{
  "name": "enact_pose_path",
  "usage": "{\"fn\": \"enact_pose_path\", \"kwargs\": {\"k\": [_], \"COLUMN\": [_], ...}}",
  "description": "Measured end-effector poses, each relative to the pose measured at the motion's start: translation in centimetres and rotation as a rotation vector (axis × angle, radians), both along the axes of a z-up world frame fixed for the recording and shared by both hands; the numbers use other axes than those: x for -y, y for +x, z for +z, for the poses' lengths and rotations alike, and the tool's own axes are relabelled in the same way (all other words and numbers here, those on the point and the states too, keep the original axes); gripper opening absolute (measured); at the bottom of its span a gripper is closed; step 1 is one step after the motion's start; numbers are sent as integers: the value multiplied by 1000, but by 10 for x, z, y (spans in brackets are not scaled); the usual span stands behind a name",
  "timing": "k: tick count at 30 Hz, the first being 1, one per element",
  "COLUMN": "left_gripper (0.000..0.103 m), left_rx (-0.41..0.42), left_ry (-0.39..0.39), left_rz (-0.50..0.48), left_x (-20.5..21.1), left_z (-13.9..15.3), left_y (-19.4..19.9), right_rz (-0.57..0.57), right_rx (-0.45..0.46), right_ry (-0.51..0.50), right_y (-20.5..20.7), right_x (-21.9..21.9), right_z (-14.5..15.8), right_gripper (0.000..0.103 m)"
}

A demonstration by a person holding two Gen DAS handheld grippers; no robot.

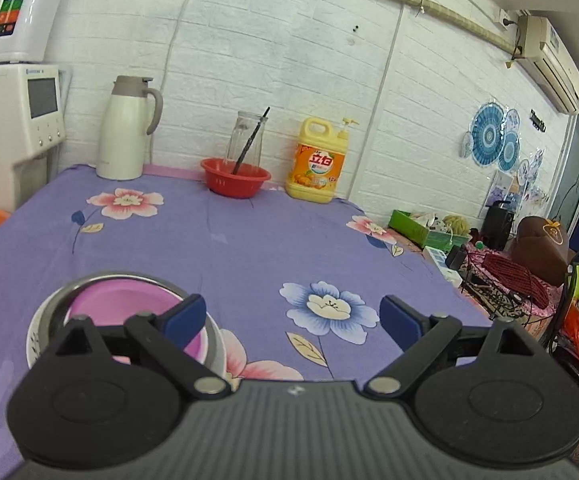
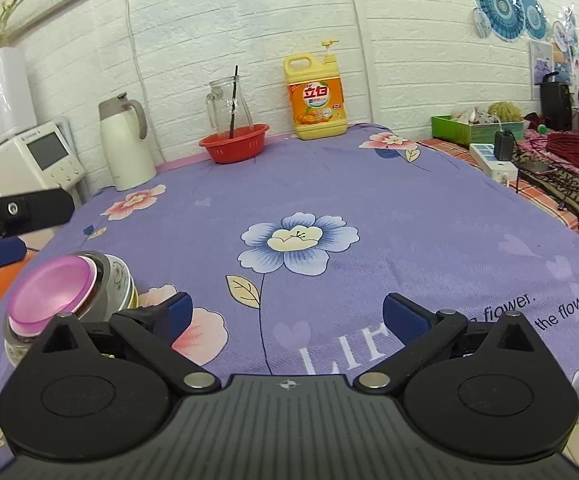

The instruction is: Organize plates and bowls

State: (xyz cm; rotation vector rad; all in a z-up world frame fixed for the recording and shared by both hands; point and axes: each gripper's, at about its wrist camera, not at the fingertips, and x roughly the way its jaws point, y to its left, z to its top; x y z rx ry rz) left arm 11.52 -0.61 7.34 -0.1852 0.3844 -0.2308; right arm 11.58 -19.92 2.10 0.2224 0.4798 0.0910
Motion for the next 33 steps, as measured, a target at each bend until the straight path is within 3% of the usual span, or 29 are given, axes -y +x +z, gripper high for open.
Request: {"fn": "enact_pose_path", "kwargs": {"k": [5,9,15,20,23,28,33], "left_gripper": [92,92,92,92,92,92,92], "left_rx": [6,-39,-118,-101,-70,-50,-61], "left_ry": [60,109,95,114,134,171,129], "left_rz": [82,167,307,370,360,262,171], "left_x": [39,58,49,33,25,19,8], "left_z": [5,4,-7,-13,-15,-32,-51], "left_y": [2,15,14,-19,-43,-77,-100], "right_rz": [79,144,243,309,306,228,128], "right_rx": [-2,-33,-74,-75,-43,9,18], "right_ry": [115,162,166,182,188,199,134], "right_y": [22,50,65,52,27,-25,-65], "right_x": [35,51,52,37,30,24,15], "right_z": [-7,-8,-8,-10,-8,-13,-18], "right_gripper": [103,103,103,103,103,103,103]}}
